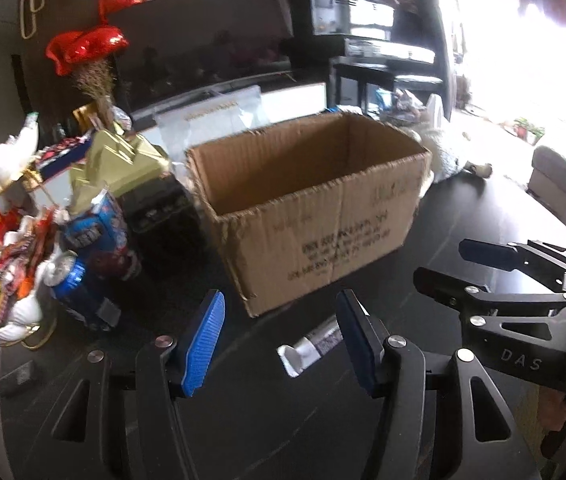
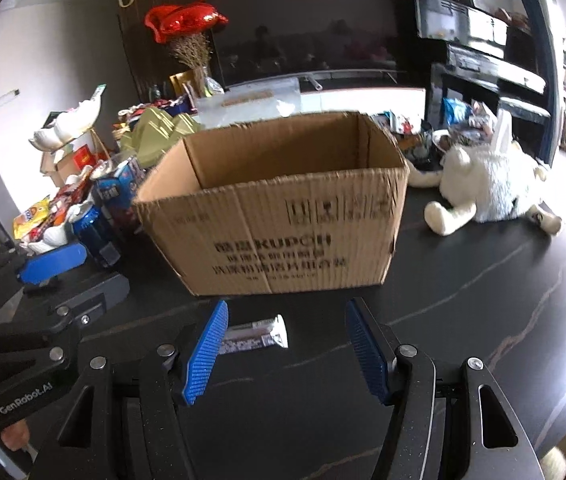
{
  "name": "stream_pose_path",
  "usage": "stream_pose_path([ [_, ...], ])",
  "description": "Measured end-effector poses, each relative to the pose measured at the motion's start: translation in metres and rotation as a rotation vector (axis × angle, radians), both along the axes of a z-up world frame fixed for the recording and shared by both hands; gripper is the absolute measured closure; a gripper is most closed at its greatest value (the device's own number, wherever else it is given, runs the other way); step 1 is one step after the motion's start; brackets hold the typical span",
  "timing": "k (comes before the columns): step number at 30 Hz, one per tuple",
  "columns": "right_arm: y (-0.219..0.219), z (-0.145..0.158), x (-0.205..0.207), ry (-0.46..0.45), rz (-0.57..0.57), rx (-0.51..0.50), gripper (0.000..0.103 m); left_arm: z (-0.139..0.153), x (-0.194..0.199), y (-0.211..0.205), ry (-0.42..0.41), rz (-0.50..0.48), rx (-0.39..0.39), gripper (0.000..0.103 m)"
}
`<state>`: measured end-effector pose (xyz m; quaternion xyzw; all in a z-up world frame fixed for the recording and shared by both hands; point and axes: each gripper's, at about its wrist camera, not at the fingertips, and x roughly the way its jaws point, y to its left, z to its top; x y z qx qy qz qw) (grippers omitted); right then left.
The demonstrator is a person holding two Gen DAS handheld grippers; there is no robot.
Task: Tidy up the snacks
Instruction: 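Move the left gripper toward the white-and-grey bar on the table, then grasp the white-and-grey bar with the left gripper and lift it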
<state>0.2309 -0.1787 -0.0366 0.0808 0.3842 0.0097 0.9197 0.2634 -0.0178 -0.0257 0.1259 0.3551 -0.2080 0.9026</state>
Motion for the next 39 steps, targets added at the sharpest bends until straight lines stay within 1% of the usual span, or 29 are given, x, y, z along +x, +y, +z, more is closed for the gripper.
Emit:
stream_pose_path([
  [9,-0.003,-0.033,-0.003,0.058,-0.044,0.023,0.041,-0.043,0.004,-0.010,0.068,-0.079,0.000,0.046],
  [14,-0.009,-0.052,-0.002,0.093,-0.069,0.044,0.041,-0.058,0.007,-0.017,0.084,-0.109,-0.005,0.046],
  [18,-0.014,-0.064,0.001,0.115,-0.077,0.053,0.041,-0.071,0.012,-0.025,0.101,-0.132,0.014,0.046],
  [25,-0.018,-0.076,0.005,0.123,-0.100,0.045,0.041,-0.087,0.024,-0.035,0.115,-0.172,0.039,0.047],
  [34,-0.026,-0.094,0.010,0.163,-0.127,0.074,0.041,-0.105,0.037,-0.050,0.132,-0.226,0.097,0.047],
  [39,-0.026,-0.099,0.013,0.172,-0.136,0.086,0.041,-0.112,0.045,-0.054,0.154,-0.249,0.111,0.048],
])
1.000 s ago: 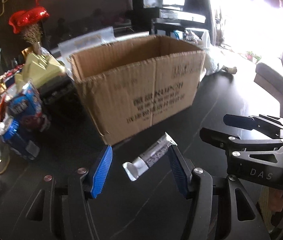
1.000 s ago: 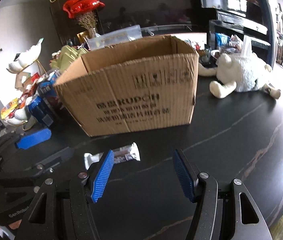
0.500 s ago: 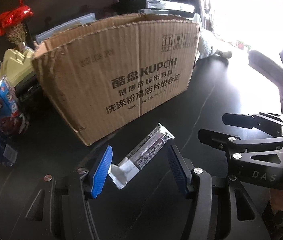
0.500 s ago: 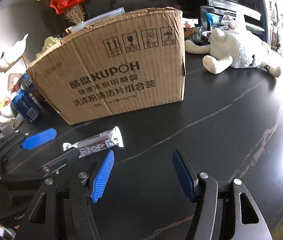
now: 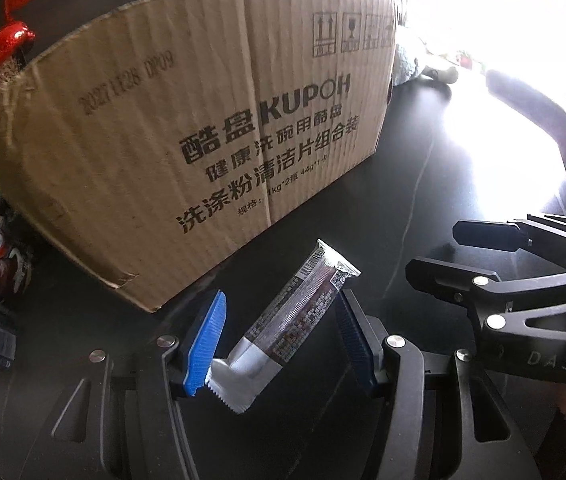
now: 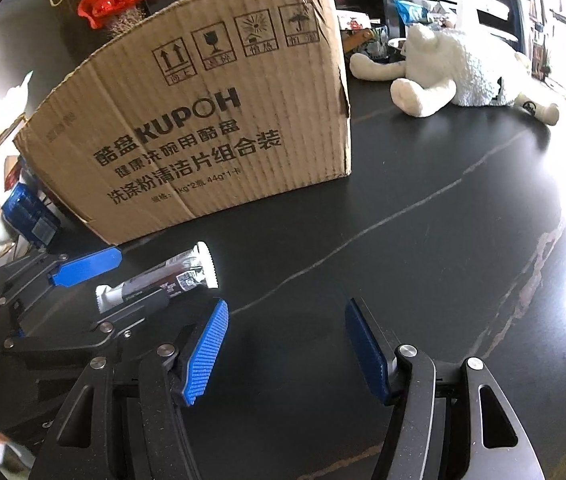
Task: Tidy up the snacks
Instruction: 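Grasp the white-and-grey bar with the left gripper and lift it, then carry the bar into the cardboard box and open the left gripper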
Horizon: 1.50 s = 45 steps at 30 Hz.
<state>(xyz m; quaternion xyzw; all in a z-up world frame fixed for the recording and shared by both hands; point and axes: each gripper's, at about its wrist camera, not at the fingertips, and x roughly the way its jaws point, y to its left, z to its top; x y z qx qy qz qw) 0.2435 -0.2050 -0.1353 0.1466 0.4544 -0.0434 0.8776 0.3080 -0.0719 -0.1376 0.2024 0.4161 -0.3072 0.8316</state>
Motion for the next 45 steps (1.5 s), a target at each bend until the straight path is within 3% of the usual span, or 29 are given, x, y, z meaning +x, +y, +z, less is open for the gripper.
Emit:
stream_pose_path([
  [15,-0.001,-0.001,0.001,-0.009,0.008,0.013,0.041,-0.006,0.001,-0.006,0.061,0.002,-0.016,0.079],
  [26,0.001,0.009,-0.003,-0.024,0.032,0.008,0.041,0.009,-0.016,0.014,0.070,0.113,-0.085,0.081],
  [45,0.005,0.082,-0.033,-0.179,0.104,-0.051,0.041,0.096,-0.058,0.038,-0.056,0.258,-0.227,0.082],
])
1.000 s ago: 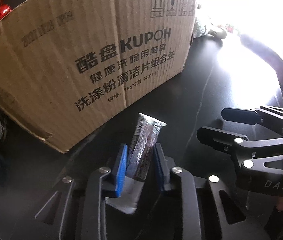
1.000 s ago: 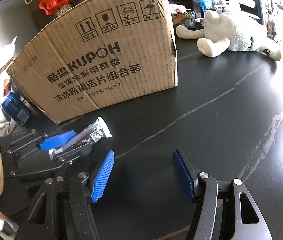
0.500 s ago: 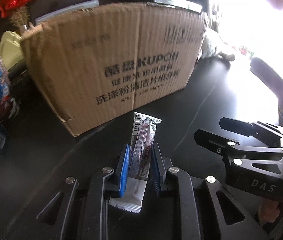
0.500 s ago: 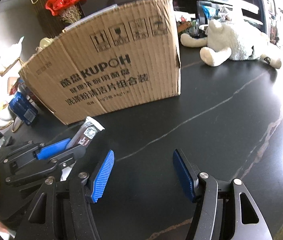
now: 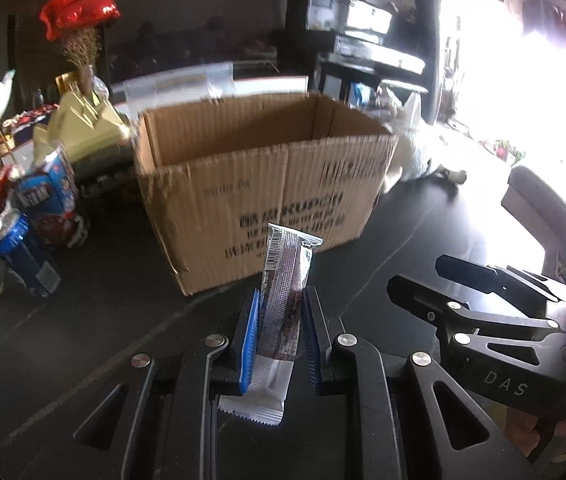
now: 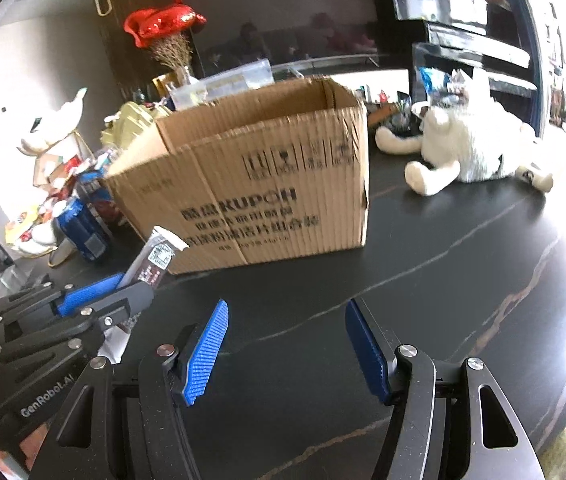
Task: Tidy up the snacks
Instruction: 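Carry the bar into the cardboard box and open the left gripper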
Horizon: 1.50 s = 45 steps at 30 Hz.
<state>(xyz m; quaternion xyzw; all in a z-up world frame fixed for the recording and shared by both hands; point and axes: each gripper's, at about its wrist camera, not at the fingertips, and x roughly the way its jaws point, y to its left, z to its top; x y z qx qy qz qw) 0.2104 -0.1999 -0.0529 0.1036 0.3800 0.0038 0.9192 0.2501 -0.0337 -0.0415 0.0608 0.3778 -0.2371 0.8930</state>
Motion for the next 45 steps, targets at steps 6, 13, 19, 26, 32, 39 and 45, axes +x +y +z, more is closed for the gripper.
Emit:
stream_pose_path([
  [6,-0.001,0.030,-0.003,-0.055,0.024,-0.024,0.041,0.033,-0.006,-0.010,-0.063,0.001,-0.011,0.082],
  [13,-0.009,0.064,0.002,-0.107,0.050,-0.028,0.041,0.067,-0.004,-0.017,-0.128,0.022,-0.024,0.082],
  [19,-0.012,0.088,0.018,-0.133,0.080,-0.033,0.041,0.088,0.013,-0.023,-0.145,0.038,-0.024,0.082],
  [26,-0.013,0.112,0.041,-0.156,0.102,-0.057,0.041,0.105,0.041,-0.030,-0.140,0.057,-0.022,0.082],
  [32,-0.013,0.122,0.069,-0.130,0.132,-0.084,0.041,0.111,0.070,-0.037,-0.112,0.083,-0.014,0.082],
  [39,-0.019,0.123,0.105,-0.042,0.138,-0.140,0.041,0.108,0.106,-0.044,-0.062,0.131,0.000,0.082],
  [45,-0.024,0.118,0.124,0.009,0.155,-0.155,0.041,0.104,0.130,-0.055,-0.055,0.170,0.064,0.074],
])
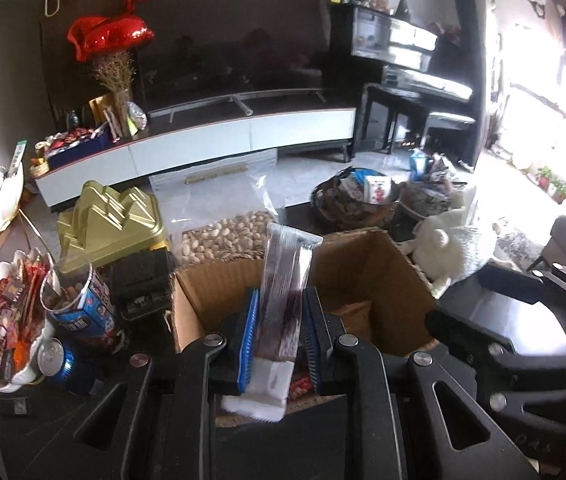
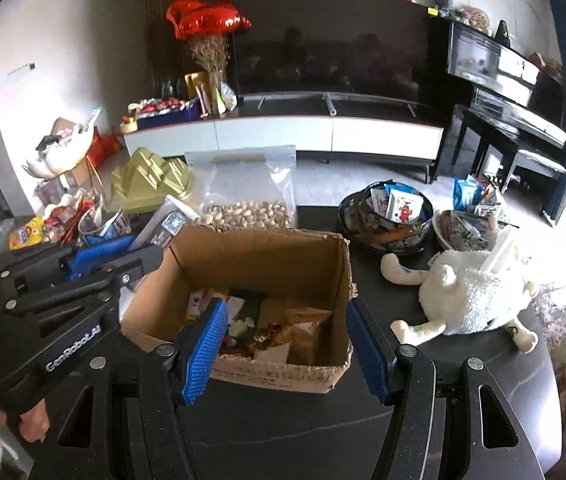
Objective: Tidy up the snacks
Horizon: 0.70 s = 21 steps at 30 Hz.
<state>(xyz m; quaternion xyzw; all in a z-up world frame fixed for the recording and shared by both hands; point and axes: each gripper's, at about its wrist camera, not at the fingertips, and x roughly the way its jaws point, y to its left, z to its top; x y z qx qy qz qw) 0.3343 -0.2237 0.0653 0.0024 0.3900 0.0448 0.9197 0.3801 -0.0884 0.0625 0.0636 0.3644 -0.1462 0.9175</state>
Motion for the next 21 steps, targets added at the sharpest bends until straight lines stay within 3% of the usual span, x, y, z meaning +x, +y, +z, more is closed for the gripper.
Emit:
stream_pose_path([
  [1,-0.001,-0.002,0.003,0.008,0.001,0.000,0.041,0.001,0.002,-0.001,-0.003,0.008,0.009,0.062],
  [3,-0.001,-0.004,0.007,0.023,-0.002,-0.001,0.041,0.003,0.002,0.002,-0.019,0.039,0.022,0.047],
  [11,-0.003,-0.009,-0.003,0.035,0.003,0.010,0.041,0.005,-0.028,0.020,-0.014,0.109,0.050,0.037],
  [14,-0.002,-0.008,-0.012,0.023,0.009,0.015,0.031,0.008,-0.046,0.026,-0.011,0.139,0.046,0.035],
  [21,-0.003,0.002,-0.045,-0.036,-0.004,0.025,0.027,0.019,-0.088,0.033,-0.071,0.168,0.046,0.024],
])
